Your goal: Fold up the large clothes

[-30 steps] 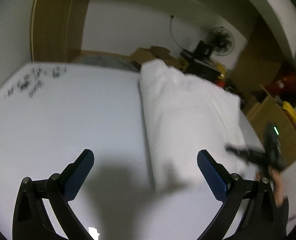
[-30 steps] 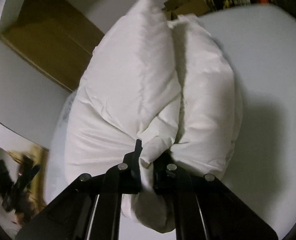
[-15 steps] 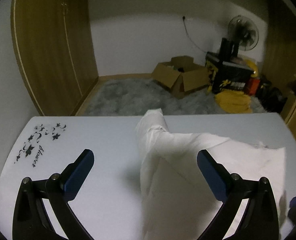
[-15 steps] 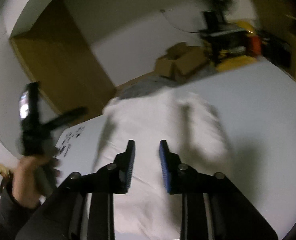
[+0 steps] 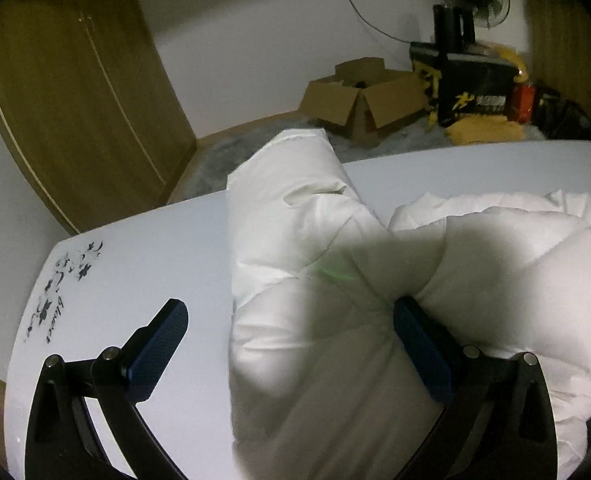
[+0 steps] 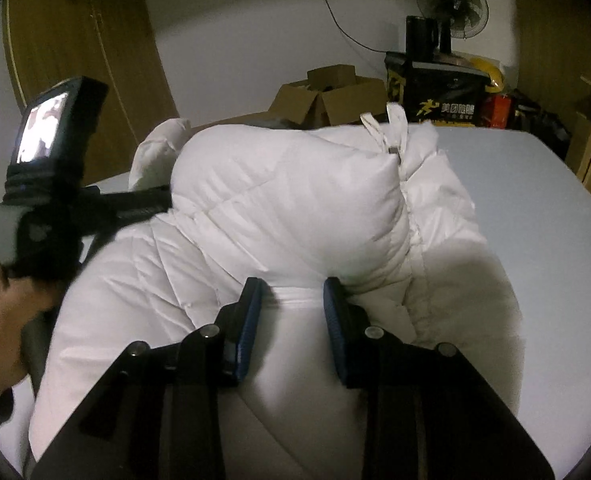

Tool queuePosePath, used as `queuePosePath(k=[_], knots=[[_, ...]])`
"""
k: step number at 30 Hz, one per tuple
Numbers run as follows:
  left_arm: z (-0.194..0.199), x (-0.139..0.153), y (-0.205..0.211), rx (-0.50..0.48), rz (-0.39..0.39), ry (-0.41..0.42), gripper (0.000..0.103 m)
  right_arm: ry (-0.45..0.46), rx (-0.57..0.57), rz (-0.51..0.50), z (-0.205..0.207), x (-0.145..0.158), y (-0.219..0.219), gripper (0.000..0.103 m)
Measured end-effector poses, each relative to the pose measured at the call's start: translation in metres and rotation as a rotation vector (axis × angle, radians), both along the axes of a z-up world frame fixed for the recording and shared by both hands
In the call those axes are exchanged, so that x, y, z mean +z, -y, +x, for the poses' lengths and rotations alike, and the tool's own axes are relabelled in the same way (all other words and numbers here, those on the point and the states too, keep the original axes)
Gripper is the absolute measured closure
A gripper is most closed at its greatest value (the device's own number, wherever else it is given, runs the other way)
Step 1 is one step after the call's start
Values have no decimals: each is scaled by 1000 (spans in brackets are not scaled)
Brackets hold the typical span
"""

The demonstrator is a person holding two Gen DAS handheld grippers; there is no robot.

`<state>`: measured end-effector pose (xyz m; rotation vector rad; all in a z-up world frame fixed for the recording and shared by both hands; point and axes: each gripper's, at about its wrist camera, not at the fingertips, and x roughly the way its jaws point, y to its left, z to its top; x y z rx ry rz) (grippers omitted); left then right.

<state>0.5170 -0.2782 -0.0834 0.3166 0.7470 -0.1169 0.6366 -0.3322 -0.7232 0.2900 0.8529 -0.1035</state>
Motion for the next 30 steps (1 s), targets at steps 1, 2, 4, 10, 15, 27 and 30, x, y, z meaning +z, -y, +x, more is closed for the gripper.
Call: queuePosePath(k=[1,2,4,10,15,27,30], knots=[[2,-4,0,2,-14,-10,0,-1,2,14,-11,7,-7,71],[3,-8,-2,2,-28,-19,0,-2,3,23,-8,7,-2,71],[9,-15,-5,1,-60,-52,0,-11,10,20,-1,7,-1,71],[12,-29,-7,1,-68,-97,0,-36,14,23,-2,87,-6,71],[20,-33,-14,-17,-128,-158,0,-51,7,30,-12,139,-22,70],[58,11,-148,-88,-538,-388,0,-67,-124,568,-110,218,94,9],[75,-13,-156,-76,-597,-477,0,-155,-141,655,-111,180,101,9]])
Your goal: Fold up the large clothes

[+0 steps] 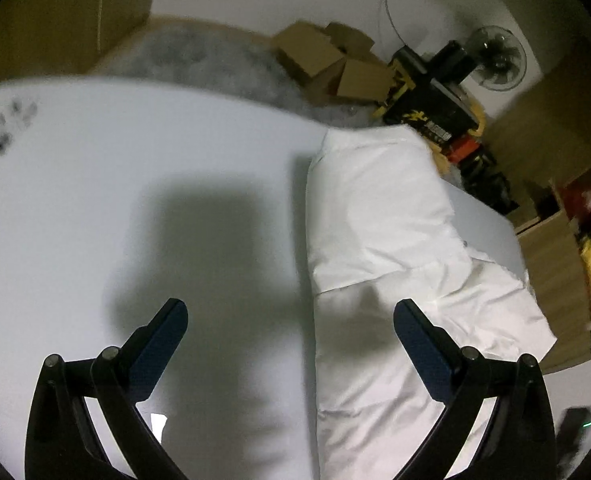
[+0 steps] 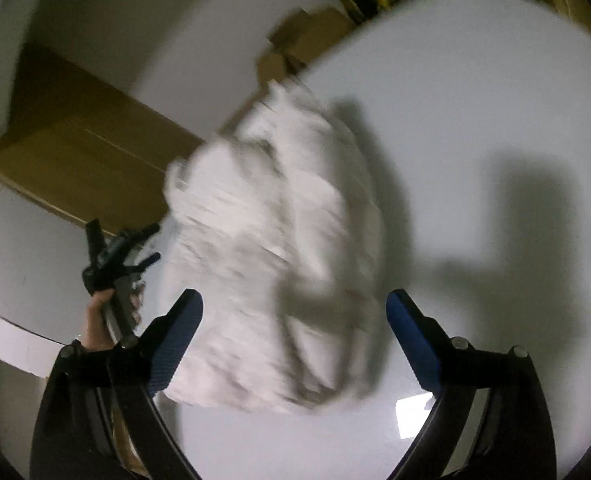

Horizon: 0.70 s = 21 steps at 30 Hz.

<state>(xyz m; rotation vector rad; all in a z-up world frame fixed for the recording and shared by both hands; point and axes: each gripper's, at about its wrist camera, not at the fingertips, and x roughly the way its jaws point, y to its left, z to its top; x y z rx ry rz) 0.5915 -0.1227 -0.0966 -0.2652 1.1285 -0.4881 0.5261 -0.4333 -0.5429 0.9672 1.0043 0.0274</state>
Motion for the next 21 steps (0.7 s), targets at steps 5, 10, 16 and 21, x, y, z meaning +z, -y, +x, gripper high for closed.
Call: queuePosePath(k=[5,10,16,21], knots=[[10,-28,15,-66,-107,-60,0,-32,29,104,11,-28,6,9],[14,-35,44,-161,-147,-69,0,-26,57,168,34,-39,13,9],[14,-36,76,-183,-173,-82,0,10,56,249,16,-39,18,3],[14,-33,90,-159,-111,-67,5,10,92,170,18,-31,11,13]])
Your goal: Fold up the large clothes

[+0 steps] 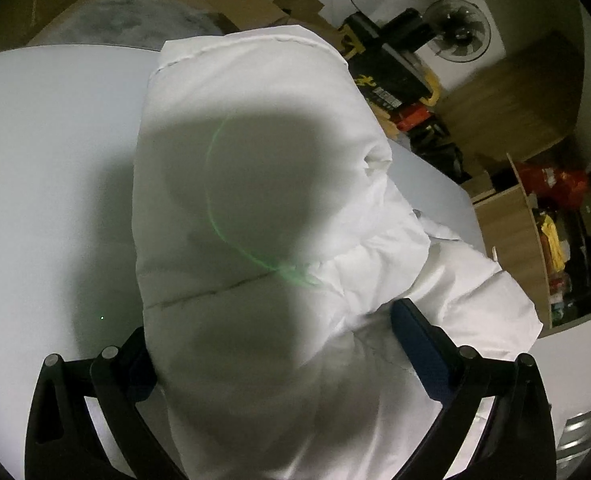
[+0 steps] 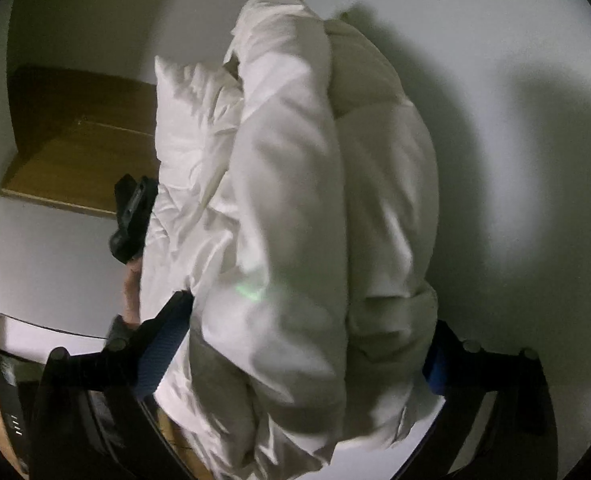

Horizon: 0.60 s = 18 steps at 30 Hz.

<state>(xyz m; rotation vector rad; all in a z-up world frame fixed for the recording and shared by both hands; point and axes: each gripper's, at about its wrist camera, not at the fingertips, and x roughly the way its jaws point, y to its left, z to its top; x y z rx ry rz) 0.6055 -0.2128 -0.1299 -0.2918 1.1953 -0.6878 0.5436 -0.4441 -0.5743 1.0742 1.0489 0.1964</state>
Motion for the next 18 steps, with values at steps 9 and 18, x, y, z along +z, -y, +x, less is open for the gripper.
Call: queuePosePath(k=[9,18], knots=[[-49,58,12,-33,189,192,77,56,36,-110,-22,61,-20,70],[-120,133,-49,-15,212,324,77,201,135,-125,-98,166,-75,72]])
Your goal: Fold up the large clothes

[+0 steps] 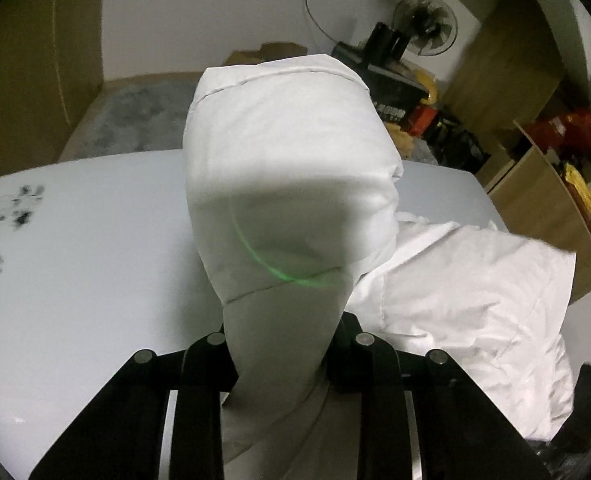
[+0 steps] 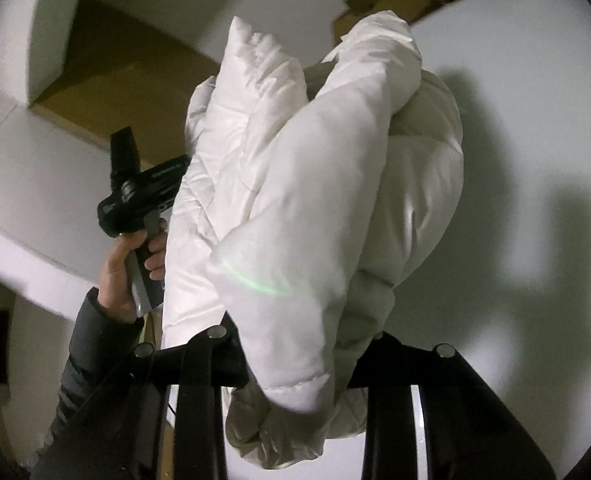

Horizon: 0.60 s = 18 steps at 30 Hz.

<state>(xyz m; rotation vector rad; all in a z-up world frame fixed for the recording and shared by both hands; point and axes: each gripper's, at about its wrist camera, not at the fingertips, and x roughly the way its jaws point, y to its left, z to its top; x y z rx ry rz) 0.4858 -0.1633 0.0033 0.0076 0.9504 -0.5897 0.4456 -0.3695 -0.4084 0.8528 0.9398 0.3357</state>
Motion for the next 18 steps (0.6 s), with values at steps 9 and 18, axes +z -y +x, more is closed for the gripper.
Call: queuePosePath(k=[9,18], knots=[[-80,-24,-78,31,34,-16,76,-7,120,20,-109,38,-70,72],[-77,-91,-96,67,38,-46,71,-110,68,68,-178,26,-93,49]])
